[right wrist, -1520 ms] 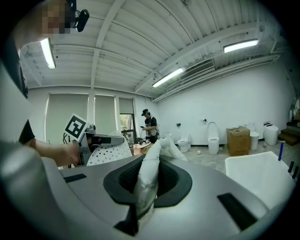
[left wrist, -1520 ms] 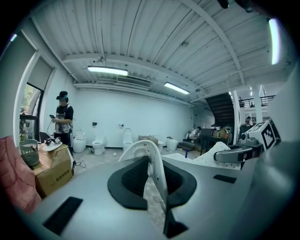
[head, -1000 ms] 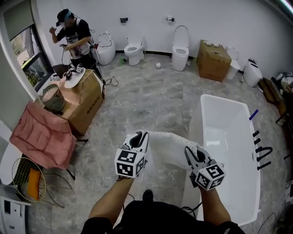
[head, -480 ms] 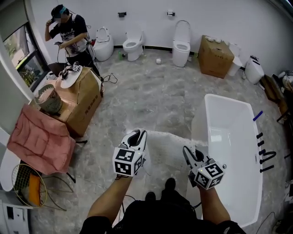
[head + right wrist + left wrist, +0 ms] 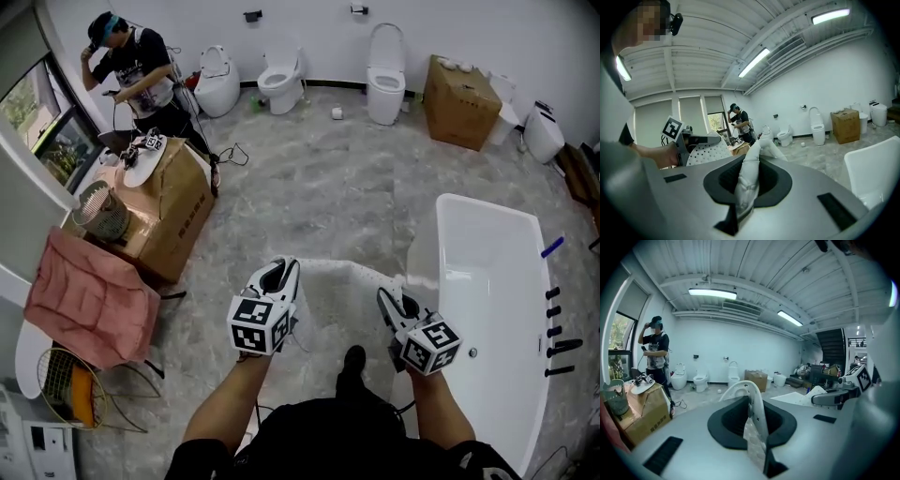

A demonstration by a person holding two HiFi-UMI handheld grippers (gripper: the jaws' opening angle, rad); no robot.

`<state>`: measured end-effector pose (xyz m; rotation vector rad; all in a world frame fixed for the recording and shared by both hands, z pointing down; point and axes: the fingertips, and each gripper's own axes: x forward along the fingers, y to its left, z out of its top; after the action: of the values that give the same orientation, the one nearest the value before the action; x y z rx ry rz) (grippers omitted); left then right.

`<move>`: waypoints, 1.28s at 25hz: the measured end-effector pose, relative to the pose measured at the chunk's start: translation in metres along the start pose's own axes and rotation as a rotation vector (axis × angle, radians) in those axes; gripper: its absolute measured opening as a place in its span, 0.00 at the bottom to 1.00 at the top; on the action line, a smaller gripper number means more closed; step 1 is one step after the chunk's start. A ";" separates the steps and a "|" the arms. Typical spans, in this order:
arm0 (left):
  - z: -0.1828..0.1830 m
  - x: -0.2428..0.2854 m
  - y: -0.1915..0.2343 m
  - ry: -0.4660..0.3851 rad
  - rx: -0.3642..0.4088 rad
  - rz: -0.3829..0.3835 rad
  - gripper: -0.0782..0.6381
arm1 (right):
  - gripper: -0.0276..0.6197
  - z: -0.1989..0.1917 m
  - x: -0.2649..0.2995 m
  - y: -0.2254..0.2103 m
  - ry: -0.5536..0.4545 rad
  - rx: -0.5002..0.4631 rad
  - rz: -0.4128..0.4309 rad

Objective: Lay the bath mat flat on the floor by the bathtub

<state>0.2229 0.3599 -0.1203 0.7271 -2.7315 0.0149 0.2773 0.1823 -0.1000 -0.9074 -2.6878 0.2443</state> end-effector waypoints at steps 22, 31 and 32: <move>0.052 0.226 -0.003 0.066 0.013 -0.128 0.15 | 0.09 0.044 0.060 -0.198 0.034 0.083 -0.142; 0.094 0.296 0.052 0.043 0.067 -0.308 0.15 | 0.09 0.082 0.115 -0.224 -0.003 0.090 -0.327; 0.101 0.303 0.056 0.035 0.084 -0.329 0.15 | 0.09 0.087 0.119 -0.225 -0.018 0.099 -0.349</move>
<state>-0.0825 0.2531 -0.1207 1.1783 -2.5577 0.0676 0.0315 0.0727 -0.0993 -0.3986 -2.7624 0.3038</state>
